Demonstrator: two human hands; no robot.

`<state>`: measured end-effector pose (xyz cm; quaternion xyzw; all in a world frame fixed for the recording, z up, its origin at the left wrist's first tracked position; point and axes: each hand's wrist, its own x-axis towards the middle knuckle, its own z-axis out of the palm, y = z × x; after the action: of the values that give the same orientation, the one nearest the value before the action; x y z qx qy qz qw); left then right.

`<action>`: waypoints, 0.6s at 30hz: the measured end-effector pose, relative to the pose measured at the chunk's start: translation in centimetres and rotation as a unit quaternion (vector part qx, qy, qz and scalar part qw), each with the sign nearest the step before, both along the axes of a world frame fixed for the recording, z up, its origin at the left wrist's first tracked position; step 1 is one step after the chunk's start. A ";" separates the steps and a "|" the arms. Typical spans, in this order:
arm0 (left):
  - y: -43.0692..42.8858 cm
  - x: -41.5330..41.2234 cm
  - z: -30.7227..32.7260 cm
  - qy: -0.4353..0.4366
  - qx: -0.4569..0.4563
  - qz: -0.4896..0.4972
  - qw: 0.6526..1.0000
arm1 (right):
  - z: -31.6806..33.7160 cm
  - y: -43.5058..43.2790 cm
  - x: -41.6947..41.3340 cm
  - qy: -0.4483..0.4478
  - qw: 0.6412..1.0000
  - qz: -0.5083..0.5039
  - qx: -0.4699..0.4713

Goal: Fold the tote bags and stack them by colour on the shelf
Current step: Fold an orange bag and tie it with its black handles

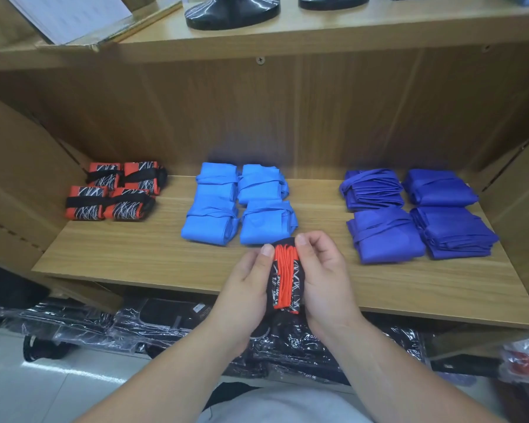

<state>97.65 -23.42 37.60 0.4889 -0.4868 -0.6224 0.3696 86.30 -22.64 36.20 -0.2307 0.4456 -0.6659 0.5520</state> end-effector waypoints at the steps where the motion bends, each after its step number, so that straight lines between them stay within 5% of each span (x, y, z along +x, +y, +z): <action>1: 0.0 0.0 -0.1 -0.005 -0.023 0.013 1.000 | 0.1 0.0 0.0 -0.007 1.000 0.007 0.007; 8: -0.7 0.9 -0.2 -0.036 -0.164 0.008 0.986 | 1.0 0.2 -1.0 -0.173 0.977 0.115 0.056; 13: -1.0 1.6 -0.5 -0.079 -0.184 0.049 0.978 | 0.6 -0.3 -0.9 -0.034 0.996 0.060 0.055; 18: -1.0 2.5 -0.2 -0.128 -0.204 0.082 0.967 | 0.8 -0.1 0.2 0.061 0.992 0.111 0.018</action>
<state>100.13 -24.46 37.38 0.5169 -0.6047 -0.4100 0.4462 86.49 -22.73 36.96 -0.3088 0.4624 -0.5769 0.5983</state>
